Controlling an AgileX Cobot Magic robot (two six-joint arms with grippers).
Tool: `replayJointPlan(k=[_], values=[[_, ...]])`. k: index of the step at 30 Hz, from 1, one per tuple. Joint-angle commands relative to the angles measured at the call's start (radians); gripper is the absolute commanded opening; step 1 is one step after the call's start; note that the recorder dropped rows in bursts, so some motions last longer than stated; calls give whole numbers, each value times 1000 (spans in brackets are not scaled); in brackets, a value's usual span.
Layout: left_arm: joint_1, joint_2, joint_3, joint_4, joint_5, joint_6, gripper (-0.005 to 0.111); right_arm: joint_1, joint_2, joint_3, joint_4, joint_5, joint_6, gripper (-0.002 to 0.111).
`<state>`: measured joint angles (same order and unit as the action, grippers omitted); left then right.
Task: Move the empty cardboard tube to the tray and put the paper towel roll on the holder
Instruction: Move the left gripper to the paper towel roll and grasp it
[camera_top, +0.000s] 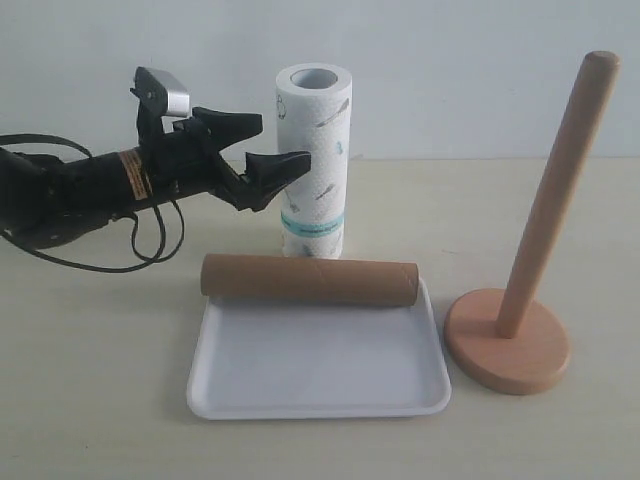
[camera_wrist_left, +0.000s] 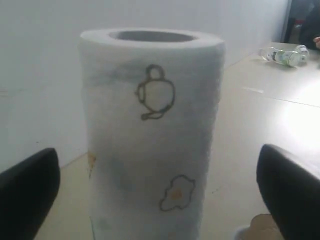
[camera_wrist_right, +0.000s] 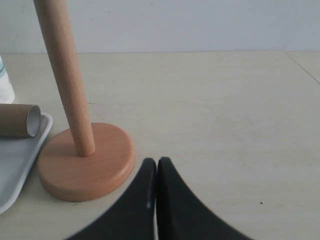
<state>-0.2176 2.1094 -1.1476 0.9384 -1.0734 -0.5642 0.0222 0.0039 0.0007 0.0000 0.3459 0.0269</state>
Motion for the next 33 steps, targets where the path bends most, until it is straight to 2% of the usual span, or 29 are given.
replayJointPlan(k=[1,8,12,16,19,22,28,30,33], values=[[-7,62,-58,-6,2,-40,110,-2,-4,-1,-6,-13,-3,0],[-61,119,-142,-8,11,-40,110,-2,-4,-1,-6,-13,-3,0],[-86,142,-208,-10,62,-40,110,-2,-4,-1,-6,-13,-3,0],[-97,156,-263,-15,86,-46,110,-2,-4,-1,-6,-13,-3,0],[-97,169,-296,-13,86,-112,107,-2,-4,-1,-6,-13,-3,0],[-97,191,-327,-8,88,-191,90,-2,-4,-1,-6,-13,-3,0],[-93,205,-340,3,96,-230,21,-2,-4,-1,-6,-13,-3,0],[-89,205,-340,-5,92,-230,5,-2,-4,-1,-6,-13,-3,0],[-84,205,-340,-1,92,-240,4,-2,-4,-1,-6,-13,-3,0]])
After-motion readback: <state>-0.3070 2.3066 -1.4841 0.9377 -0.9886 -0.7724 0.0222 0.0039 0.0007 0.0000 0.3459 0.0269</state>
